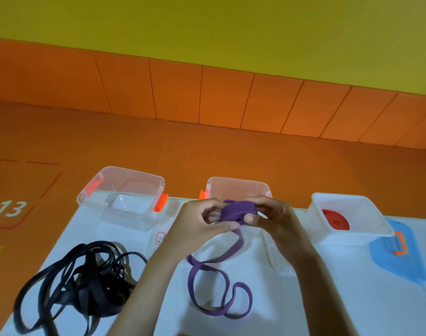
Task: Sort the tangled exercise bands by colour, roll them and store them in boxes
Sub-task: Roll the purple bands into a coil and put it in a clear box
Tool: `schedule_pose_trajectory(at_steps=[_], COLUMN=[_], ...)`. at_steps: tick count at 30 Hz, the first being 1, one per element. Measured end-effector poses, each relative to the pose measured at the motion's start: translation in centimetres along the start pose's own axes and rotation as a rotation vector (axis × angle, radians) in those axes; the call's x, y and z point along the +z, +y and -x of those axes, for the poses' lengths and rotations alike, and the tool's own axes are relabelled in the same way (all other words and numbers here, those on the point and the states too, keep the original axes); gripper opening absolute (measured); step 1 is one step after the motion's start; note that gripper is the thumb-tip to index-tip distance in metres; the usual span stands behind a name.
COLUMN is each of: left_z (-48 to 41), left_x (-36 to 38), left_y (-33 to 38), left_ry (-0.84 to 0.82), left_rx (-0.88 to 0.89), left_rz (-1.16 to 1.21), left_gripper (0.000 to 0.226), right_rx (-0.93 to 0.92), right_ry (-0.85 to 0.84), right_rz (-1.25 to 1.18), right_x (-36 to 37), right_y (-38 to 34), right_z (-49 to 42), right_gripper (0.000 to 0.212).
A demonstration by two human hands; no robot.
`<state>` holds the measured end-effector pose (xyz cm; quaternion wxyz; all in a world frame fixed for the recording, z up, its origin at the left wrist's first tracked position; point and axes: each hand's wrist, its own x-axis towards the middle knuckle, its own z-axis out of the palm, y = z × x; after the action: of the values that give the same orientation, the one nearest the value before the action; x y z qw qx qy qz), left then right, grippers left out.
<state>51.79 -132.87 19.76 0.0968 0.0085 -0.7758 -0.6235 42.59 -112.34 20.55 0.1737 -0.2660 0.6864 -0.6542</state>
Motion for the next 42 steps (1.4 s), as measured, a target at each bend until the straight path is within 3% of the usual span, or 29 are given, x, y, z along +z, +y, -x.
schedule_pose_trajectory(at_steps=[2,3,7,9,15,17,21,26,29,31,33,34,40,42], left_z=[0.1,0.1,0.1,0.4,1.0,1.1,1.1,1.6,1.0,0.8,1.0,1.1,0.5,0.3], left_x=[-0.6,-1.0,-1.8,-1.7,-2.1,-2.4,-2.5,-1.5,-2.0,-1.9,-1.3,-1.1,-1.6,-1.6], left_y=[-0.2,-0.3,-0.9,-1.2,-0.9,-0.7,-0.5,0.0,0.0,-0.1,-0.3,-0.5,-0.8,-1.0], left_ry=[0.012,0.000,-0.088,-0.103,-0.014,-0.011,-0.047,0.040,0.041,0.027,0.026,0.030,0.036,0.002], left_rx=[0.007,0.011,0.001,-0.009,-0.010,0.025,0.042,0.031,0.043,0.037,0.029,0.027,-0.012,-0.018], left_rz=[-0.038,-0.097,-0.380,-0.392,-0.109,-0.179,-0.373,-0.133,-0.218,-0.304,-0.328,-0.301,-0.113,-0.192], left_gripper=[0.021,0.022,0.019,0.017,0.037,0.032,0.019,0.032,0.034,0.029,0.025,0.026,0.035,0.030], right_rx=[0.010,0.025,0.084,0.083,0.076,0.109,0.005,0.038,0.085,0.101,-0.004,-0.058,0.060,0.081], right_ry=[-0.013,-0.012,-0.018,-0.019,-0.015,-0.028,-0.077,0.008,-0.022,-0.058,-0.047,-0.036,0.052,0.027], right_rz=[-0.153,-0.109,0.348,0.400,-0.024,-0.015,0.326,0.049,-0.083,0.088,0.419,0.475,0.016,0.055], right_x=[1.2,1.6,1.4,1.0,2.1,2.7,2.4,1.4,1.6,1.8,1.6,1.3,1.5,1.8], right_y=[0.9,1.3,1.9,1.6,1.9,2.0,0.3,-0.5,0.7,0.9,0.4,0.2,1.2,1.8], right_z=[0.3,0.4,0.4,0.3,0.5,0.6,-0.1,-0.1,0.5,0.4,0.0,-0.2,0.5,0.9], right_gripper=[0.034,0.031,0.032,0.032,0.027,0.028,0.039,0.033,0.033,0.032,0.031,0.029,0.027,0.032])
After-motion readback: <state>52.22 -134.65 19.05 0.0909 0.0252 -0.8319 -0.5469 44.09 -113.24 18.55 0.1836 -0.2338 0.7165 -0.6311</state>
